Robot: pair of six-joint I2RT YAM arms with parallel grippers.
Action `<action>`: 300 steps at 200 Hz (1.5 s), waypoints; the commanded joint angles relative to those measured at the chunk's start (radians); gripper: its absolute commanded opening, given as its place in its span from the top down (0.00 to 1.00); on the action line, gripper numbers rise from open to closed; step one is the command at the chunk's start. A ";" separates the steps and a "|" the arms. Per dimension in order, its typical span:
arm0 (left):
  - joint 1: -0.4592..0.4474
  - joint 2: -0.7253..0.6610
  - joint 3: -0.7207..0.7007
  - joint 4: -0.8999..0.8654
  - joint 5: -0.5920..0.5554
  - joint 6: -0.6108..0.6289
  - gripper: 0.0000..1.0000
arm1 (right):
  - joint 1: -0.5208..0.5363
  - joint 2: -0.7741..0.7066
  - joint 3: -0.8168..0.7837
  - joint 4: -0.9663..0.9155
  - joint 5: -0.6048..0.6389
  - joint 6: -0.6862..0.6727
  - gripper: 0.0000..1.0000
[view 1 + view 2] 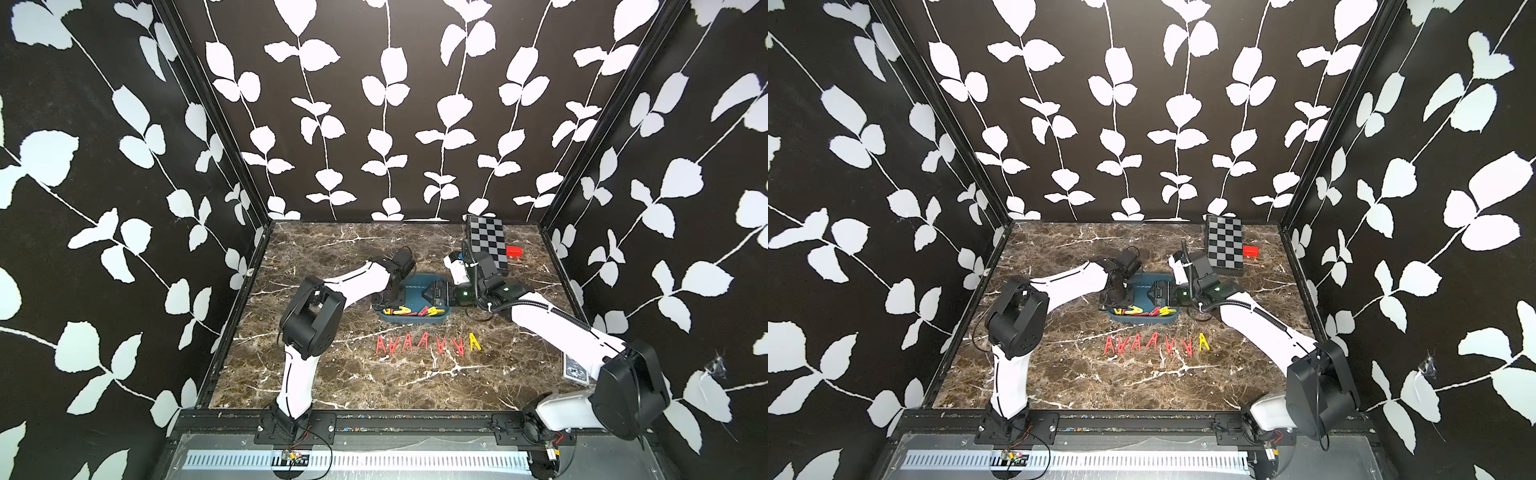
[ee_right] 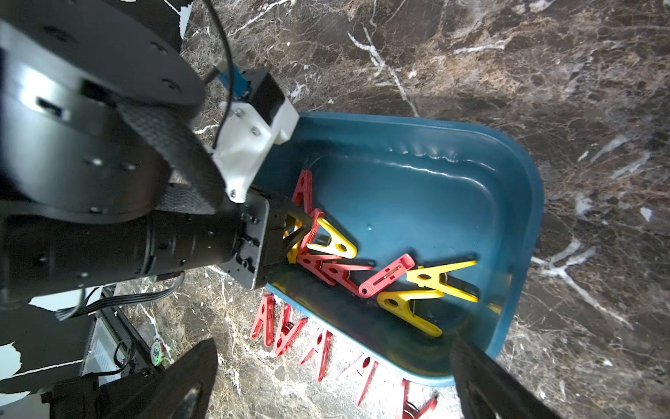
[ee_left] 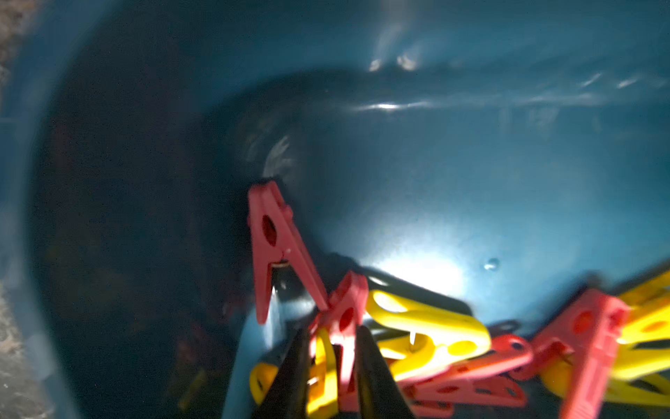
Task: Take the clothespins out of the storage box
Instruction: Pick up the clothespin from the storage box.
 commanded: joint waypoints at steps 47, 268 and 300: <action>-0.034 -0.040 0.034 -0.054 -0.028 0.007 0.94 | -0.004 0.006 -0.017 0.058 -0.035 0.014 0.01; -0.048 -0.612 -0.454 0.010 -0.024 -0.090 0.95 | 0.106 -0.026 -0.120 0.260 -0.082 0.096 0.01; -0.052 -0.629 -0.584 0.118 -0.003 -0.128 0.95 | 0.134 -0.031 -0.121 0.237 -0.059 0.094 0.01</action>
